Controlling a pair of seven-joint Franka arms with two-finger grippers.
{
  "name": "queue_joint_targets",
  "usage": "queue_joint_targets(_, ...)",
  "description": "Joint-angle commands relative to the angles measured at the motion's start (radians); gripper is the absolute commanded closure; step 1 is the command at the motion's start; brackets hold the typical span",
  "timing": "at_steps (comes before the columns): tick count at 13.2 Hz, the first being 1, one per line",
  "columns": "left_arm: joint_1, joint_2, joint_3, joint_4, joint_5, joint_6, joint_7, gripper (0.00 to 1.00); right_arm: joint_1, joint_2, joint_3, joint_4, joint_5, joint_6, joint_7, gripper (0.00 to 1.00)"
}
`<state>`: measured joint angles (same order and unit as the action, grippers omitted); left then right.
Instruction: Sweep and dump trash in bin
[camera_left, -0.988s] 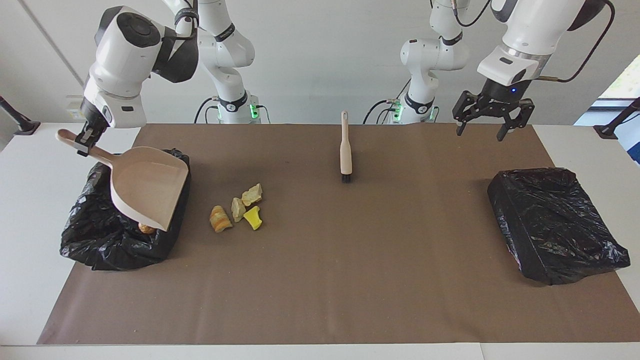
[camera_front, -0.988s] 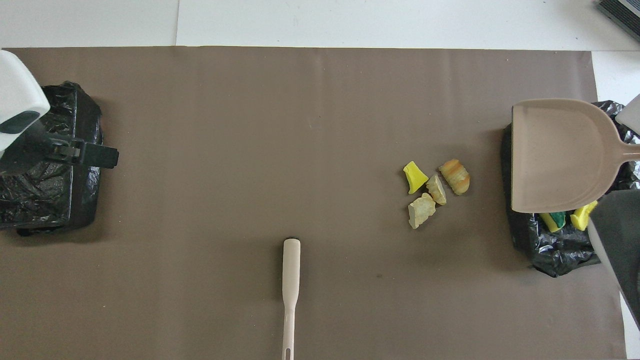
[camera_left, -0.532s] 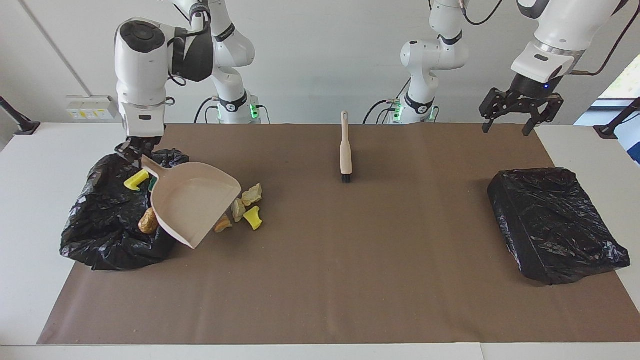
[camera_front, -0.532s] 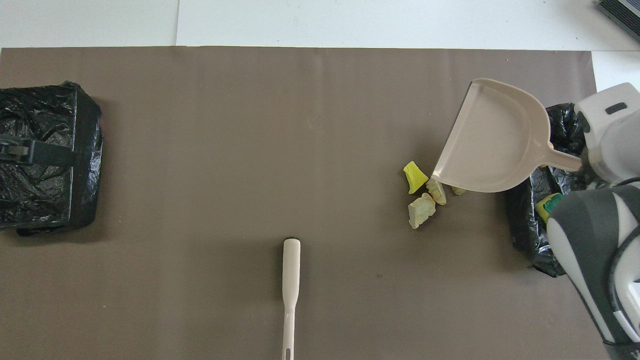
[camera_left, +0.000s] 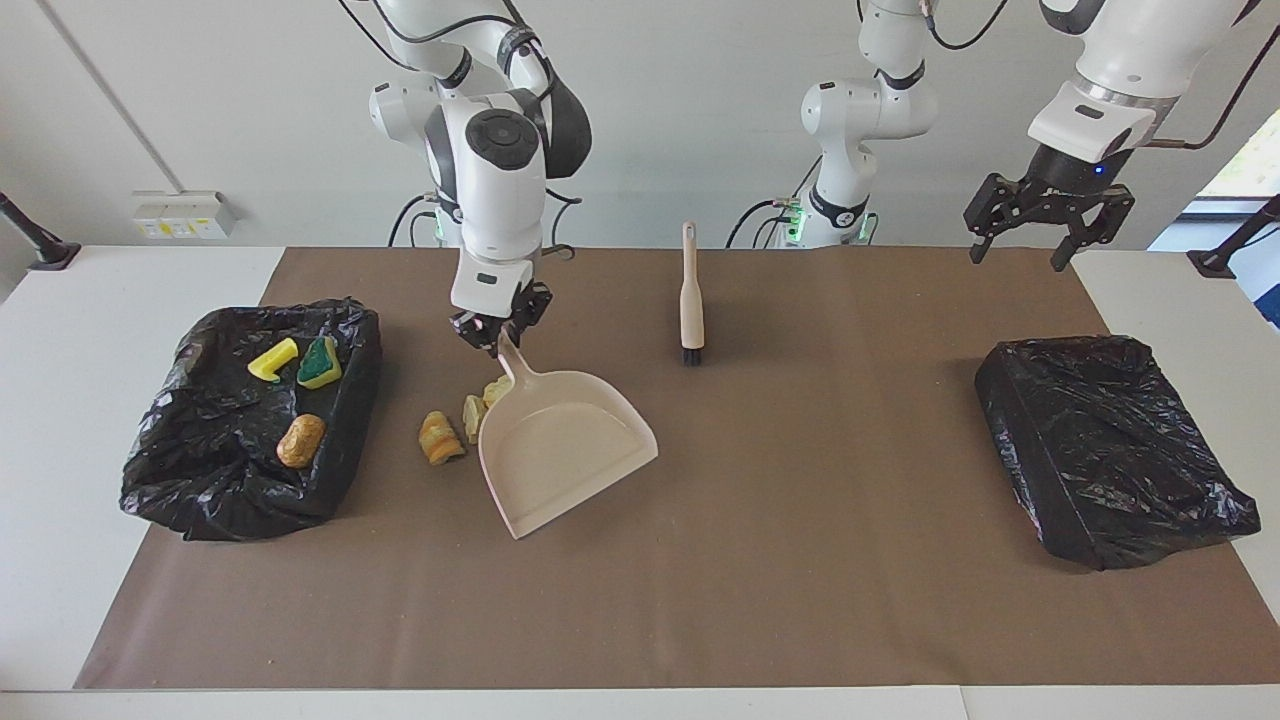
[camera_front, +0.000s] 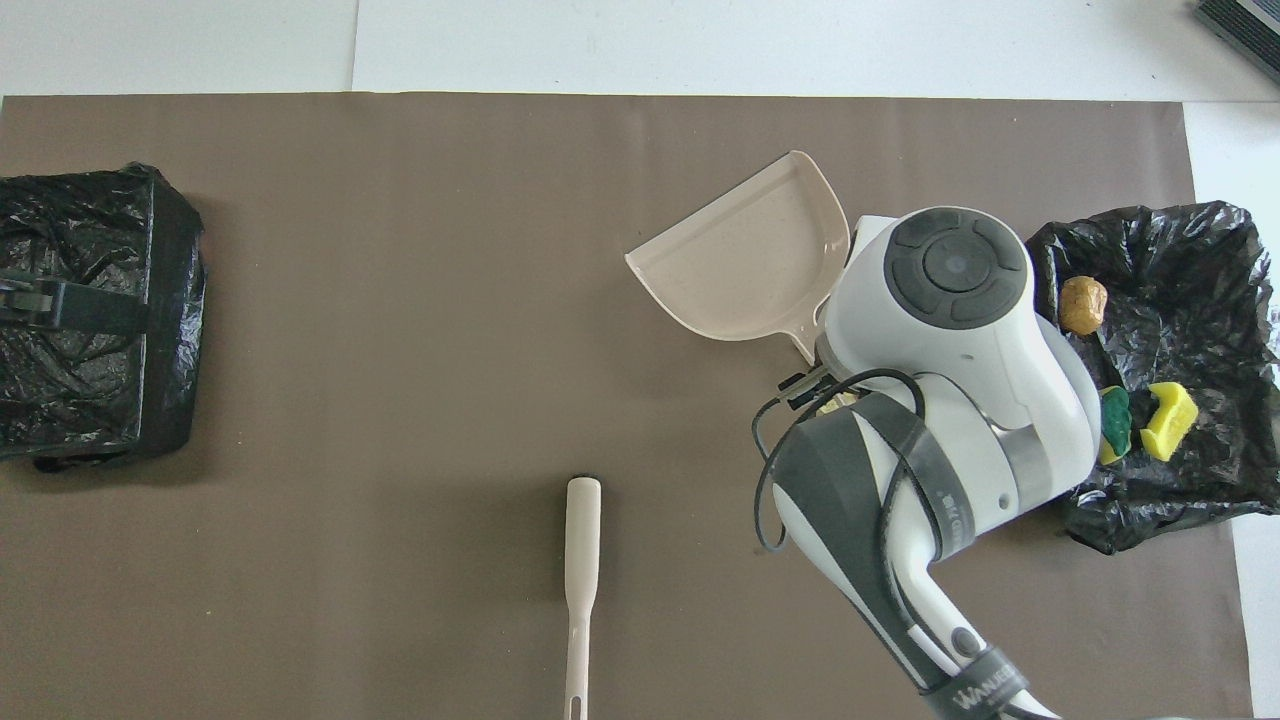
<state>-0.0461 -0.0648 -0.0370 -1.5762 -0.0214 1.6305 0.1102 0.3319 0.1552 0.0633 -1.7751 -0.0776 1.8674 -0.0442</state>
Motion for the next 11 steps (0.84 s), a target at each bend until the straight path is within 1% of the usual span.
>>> queue_joint_targets(1,-0.001,0.005,-0.001,0.018,0.005,-0.027,0.009,0.00,0.041,0.174,-0.003,0.190,0.068,0.012,0.242,1.00)
queue_joint_targets(2,-0.001,0.005,-0.001,0.018,0.003,-0.029,0.009,0.00,0.077,0.244,-0.003,0.277,0.079,0.009,0.347,1.00)
queue_joint_targets(3,-0.003,0.003,-0.001,0.018,0.003,-0.032,0.009,0.00,0.102,0.306,-0.003,0.342,0.102,0.012,0.427,1.00)
queue_joint_targets(6,-0.001,0.003,-0.001,0.018,0.003,-0.037,0.006,0.00,0.168,0.440,-0.003,0.469,0.143,0.050,0.597,1.00)
queue_joint_targets(8,-0.001,0.003,-0.001,0.019,0.003,-0.037,0.000,0.00,0.200,0.490,-0.002,0.497,0.166,0.111,0.679,1.00)
queue_joint_targets(11,0.006,0.002,-0.001,0.019,0.003,-0.044,-0.001,0.00,0.220,0.512,0.001,0.496,0.182,0.156,0.705,1.00)
